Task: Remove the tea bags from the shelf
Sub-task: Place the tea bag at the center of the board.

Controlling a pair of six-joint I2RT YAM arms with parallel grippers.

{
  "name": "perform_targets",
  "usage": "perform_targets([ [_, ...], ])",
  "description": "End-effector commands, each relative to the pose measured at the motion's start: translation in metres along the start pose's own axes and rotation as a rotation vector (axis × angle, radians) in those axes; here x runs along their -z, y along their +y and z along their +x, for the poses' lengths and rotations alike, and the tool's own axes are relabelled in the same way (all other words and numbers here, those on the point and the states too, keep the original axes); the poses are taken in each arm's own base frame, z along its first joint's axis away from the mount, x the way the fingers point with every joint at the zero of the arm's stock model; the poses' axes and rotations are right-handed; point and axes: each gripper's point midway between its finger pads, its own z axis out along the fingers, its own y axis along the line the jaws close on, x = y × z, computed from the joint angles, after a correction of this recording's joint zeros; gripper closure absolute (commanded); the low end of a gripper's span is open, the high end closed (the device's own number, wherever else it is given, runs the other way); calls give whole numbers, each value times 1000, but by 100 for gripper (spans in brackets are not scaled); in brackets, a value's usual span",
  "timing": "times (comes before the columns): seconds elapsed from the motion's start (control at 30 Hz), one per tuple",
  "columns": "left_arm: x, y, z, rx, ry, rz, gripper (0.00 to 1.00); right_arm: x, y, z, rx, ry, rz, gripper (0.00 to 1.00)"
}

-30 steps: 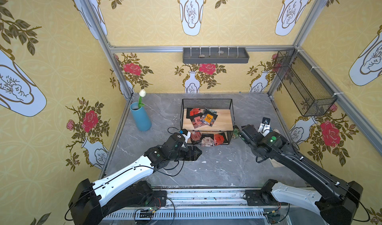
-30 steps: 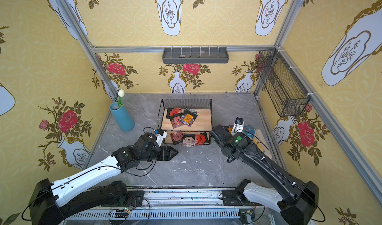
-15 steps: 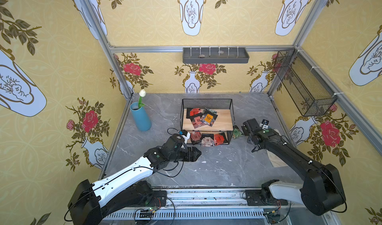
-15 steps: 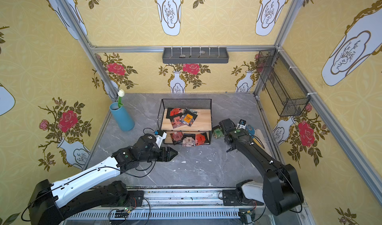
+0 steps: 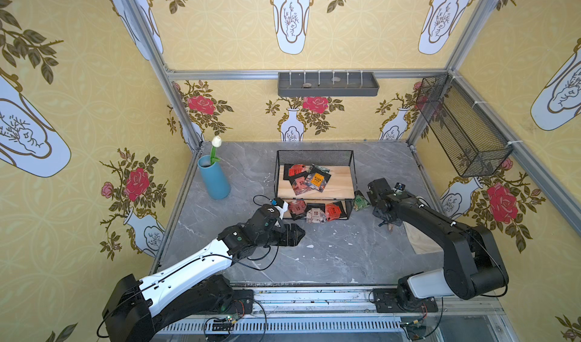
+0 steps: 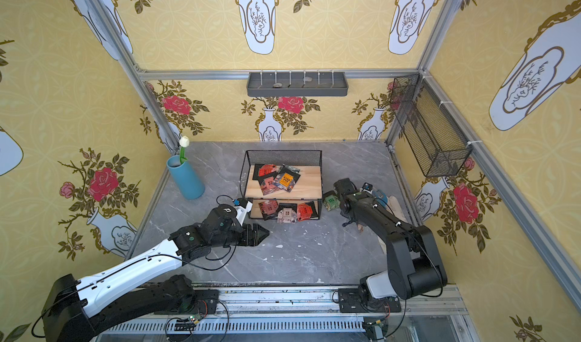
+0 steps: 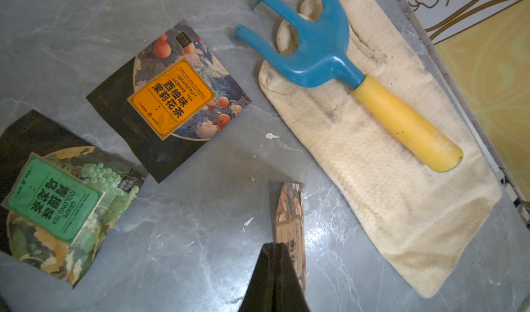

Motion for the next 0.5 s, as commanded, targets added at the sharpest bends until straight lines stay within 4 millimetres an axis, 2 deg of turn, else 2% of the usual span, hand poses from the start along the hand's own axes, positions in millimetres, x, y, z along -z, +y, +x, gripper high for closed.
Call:
perform_targets([
  [0.0, -1, 0, -2, -5, -16, 2, 15, -2, 8, -1, -9, 12, -37, 91],
  [0.27, 3, 4, -1, -1, -25, -9, 15, -9, 15, 3, -18, 42, -49, 87],
  [0.47, 4, 6, 0, 3, -29, -13, 15, -7, 20, 1, -23, 43, -70, 68],
])
